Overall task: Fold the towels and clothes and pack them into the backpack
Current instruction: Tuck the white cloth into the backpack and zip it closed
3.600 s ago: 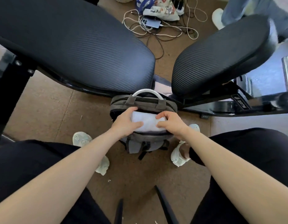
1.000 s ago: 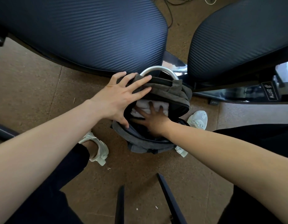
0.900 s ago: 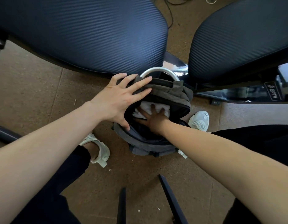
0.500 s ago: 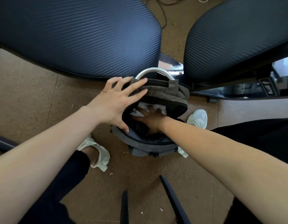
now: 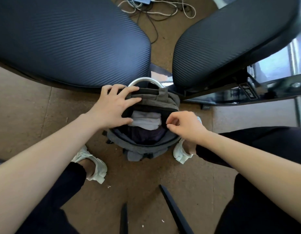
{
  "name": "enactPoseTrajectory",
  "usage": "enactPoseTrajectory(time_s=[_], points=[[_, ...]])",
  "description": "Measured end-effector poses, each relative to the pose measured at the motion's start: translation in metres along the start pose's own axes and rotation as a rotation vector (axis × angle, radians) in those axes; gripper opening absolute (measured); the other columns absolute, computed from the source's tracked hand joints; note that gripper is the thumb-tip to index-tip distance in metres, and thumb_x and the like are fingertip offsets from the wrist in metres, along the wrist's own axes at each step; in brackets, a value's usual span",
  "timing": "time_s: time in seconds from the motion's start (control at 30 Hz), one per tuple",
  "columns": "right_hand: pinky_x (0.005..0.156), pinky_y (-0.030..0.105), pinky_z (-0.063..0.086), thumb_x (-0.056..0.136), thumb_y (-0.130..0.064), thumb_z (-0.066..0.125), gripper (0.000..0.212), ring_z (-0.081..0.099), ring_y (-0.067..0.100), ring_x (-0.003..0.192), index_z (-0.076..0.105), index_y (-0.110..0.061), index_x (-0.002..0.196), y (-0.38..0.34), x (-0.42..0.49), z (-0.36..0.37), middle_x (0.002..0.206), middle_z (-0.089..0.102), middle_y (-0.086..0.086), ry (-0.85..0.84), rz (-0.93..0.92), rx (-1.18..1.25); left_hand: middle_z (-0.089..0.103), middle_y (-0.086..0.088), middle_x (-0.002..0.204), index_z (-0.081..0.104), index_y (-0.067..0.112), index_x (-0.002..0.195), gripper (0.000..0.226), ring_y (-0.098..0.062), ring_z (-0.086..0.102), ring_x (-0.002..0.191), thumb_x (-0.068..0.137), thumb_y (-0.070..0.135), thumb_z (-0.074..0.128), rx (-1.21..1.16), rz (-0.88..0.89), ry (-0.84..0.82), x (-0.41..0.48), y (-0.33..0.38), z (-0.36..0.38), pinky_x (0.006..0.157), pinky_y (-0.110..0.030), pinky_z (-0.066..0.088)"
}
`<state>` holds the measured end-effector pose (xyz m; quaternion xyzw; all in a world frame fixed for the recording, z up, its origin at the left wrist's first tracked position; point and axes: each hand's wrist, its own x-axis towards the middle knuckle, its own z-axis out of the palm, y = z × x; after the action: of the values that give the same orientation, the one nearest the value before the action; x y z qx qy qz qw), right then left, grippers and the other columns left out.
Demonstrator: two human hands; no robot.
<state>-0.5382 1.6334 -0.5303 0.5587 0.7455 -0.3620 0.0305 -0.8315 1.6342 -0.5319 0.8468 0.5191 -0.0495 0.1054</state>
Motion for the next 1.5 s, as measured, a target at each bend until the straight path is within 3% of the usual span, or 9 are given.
enactPoseTrajectory(time_s=[0.2, 0.33, 0.47, 0.63, 0.7, 0.87, 1.03, 1.17, 1.5], points=[[0.071, 0.029, 0.052, 0.084, -0.024, 0.08, 0.017, 0.062, 0.012, 0.079, 0.064, -0.026, 0.085, 0.036, 0.006, -0.011, 0.084, 0.066, -0.004, 0.249, 0.306, 0.375, 0.058, -0.002, 0.131, 0.07, 0.021, 0.113, 0.031, -0.03, 0.056, 0.112, 0.084, 0.014, 0.076, -0.378, -0.061, 0.233, -0.006, 0.005, -0.007, 0.093, -0.048, 0.047], [0.078, 0.024, 0.047, 0.084, -0.025, 0.081, 0.029, 0.055, 0.006, 0.086, 0.058, -0.025, 0.102, 0.028, 0.014, -0.011, 0.097, 0.058, -0.006, 0.343, 0.15, 0.416, 0.061, 0.004, 0.09, 0.061, 0.022, 0.08, 0.025, -0.019, 0.057, 0.08, 0.079, -0.003, 0.06, -0.574, -0.441, 0.406, -0.029, 0.0, -0.011, 0.077, -0.038, 0.05], [0.098, 0.035, 0.044, 0.076, -0.052, 0.08, 0.058, 0.048, 0.02, 0.111, 0.059, -0.022, 0.12, -0.023, 0.009, -0.014, 0.12, 0.051, 0.002, 0.308, -0.257, 0.185, 0.075, 0.006, 0.077, 0.07, 0.03, 0.068, 0.02, -0.025, 0.072, 0.085, 0.074, 0.015, 0.058, -0.795, -0.896, 0.093, -0.049, -0.029, 0.023, 0.087, -0.045, 0.059], [0.12, 0.055, 0.016, 0.063, -0.089, 0.058, 0.09, 0.008, 0.035, 0.152, 0.056, -0.035, 0.135, -0.068, -0.001, 0.003, 0.165, 0.018, 0.003, -0.096, -0.55, -0.371, 0.072, 0.001, 0.108, 0.067, 0.022, 0.106, 0.034, -0.028, 0.067, 0.11, 0.083, -0.002, 0.06, -1.013, -0.934, -0.143, -0.058, -0.032, 0.066, 0.096, -0.048, 0.058], [0.12, 0.057, 0.014, 0.067, -0.086, 0.06, 0.077, 0.008, 0.039, 0.152, 0.063, -0.034, 0.124, -0.071, -0.001, 0.008, 0.165, 0.024, 0.005, -0.156, -0.608, -0.545, 0.07, -0.003, 0.111, 0.061, 0.019, 0.12, 0.042, -0.026, 0.066, 0.109, 0.087, -0.006, 0.056, -1.118, -0.946, -0.19, -0.055, -0.025, 0.072, 0.094, -0.043, 0.056], [0.109, 0.057, 0.026, 0.084, -0.043, 0.074, 0.014, 0.032, 0.038, 0.142, 0.069, -0.032, 0.077, -0.069, 0.01, 0.011, 0.145, 0.054, 0.001, -0.078, -0.646, -0.559, 0.061, -0.004, 0.069, 0.068, 0.007, 0.095, 0.027, -0.021, 0.054, 0.068, 0.094, -0.009, 0.047, -1.177, -0.926, -0.302, -0.051, -0.022, 0.077, 0.067, -0.032, 0.048], [0.106, 0.063, 0.029, 0.088, -0.032, 0.072, 0.01, 0.028, 0.045, 0.144, 0.068, -0.023, 0.089, -0.061, 0.024, 0.012, 0.155, 0.042, 0.009, 0.019, -0.549, -0.586, 0.066, -0.006, 0.099, 0.064, 0.016, 0.115, 0.018, -0.021, 0.065, 0.093, 0.106, 0.015, 0.049, -1.198, -0.973, -0.299, -0.05, -0.024, 0.082, 0.089, -0.038, 0.055], [0.099, 0.064, 0.034, 0.09, -0.025, 0.07, 0.01, 0.03, 0.051, 0.143, 0.066, -0.017, 0.094, -0.052, 0.038, 0.012, 0.16, 0.036, 0.014, 0.147, -0.433, -0.583, 0.07, 0.001, 0.118, 0.059, 0.023, 0.126, 0.024, -0.018, 0.071, 0.096, 0.104, 0.03, 0.06, -1.377, -1.021, -0.288, -0.05, -0.026, 0.092, 0.081, -0.032, 0.058], [0.084, 0.049, 0.043, 0.09, -0.023, 0.071, 0.016, 0.056, 0.034, 0.111, 0.071, -0.014, 0.103, -0.044, 0.076, 0.001, 0.122, 0.064, 0.01, 0.33, -0.435, -0.557, 0.067, -0.001, 0.087, 0.065, 0.016, 0.106, 0.007, -0.013, 0.059, 0.069, 0.103, 0.018, 0.059, -1.329, -1.054, -0.245, -0.048, -0.034, 0.078, 0.063, -0.024, 0.046]])
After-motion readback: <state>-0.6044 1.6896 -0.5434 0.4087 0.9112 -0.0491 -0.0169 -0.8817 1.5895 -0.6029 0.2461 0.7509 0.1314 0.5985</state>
